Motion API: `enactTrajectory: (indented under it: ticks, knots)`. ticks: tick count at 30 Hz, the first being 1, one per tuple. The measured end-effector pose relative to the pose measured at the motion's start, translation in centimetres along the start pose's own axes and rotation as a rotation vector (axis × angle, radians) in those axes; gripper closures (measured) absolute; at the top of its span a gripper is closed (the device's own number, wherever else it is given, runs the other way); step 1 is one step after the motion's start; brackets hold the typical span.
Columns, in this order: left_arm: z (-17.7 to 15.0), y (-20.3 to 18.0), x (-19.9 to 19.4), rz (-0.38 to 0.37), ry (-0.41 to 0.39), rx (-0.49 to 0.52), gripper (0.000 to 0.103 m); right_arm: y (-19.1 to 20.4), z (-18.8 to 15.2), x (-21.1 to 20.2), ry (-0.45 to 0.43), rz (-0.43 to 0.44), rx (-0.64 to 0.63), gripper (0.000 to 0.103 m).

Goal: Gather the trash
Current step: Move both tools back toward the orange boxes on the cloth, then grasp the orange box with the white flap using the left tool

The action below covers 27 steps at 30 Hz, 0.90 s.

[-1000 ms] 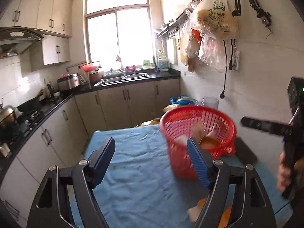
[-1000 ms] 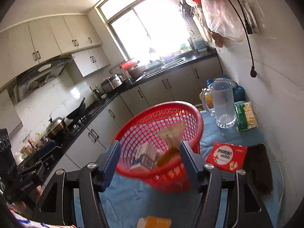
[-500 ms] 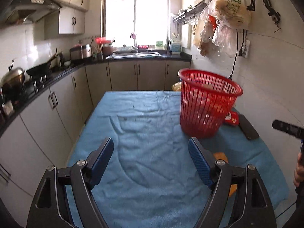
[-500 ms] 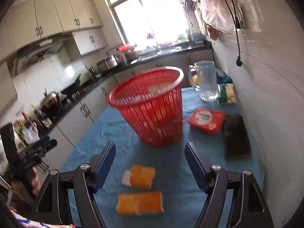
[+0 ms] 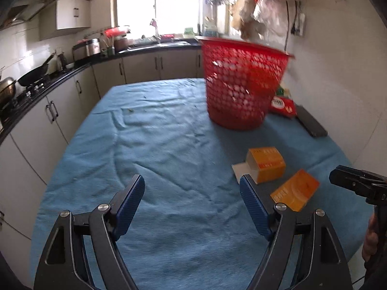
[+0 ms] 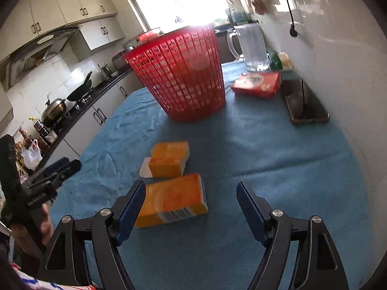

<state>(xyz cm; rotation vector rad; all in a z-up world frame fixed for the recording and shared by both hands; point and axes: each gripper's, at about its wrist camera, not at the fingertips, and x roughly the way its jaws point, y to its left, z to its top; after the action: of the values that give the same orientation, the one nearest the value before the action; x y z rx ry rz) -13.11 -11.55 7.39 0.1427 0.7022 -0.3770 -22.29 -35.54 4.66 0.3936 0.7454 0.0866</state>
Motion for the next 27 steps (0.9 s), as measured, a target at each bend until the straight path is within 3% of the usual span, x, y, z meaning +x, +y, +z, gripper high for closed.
enactTrajectory:
  ticks: [9, 13, 23, 27]
  knots:
    - [1.2, -2.6, 4.7, -0.083, 0.109, 0.065, 0.023, -2.3, -1.5, 1.9, 0.010, 0.058, 0.105, 0.019]
    - [2.2, -3.3, 6.7, -0.130, 0.149, 0.084, 0.023, -3.0, -1.5, 1.6, -0.006, 0.122, 0.142, 0.018]
    - [4.8, -6.3, 10.9, -0.404, 0.200, 0.175, 0.023, -4.8, -1.8, 0.8, -0.060, 0.211, 0.240, 0.017]
    - [5.0, -7.9, 12.3, -0.445, 0.224, 0.276, 0.023, -6.1, -1.8, 0.9, -0.062, 0.244, 0.312, 0.017]
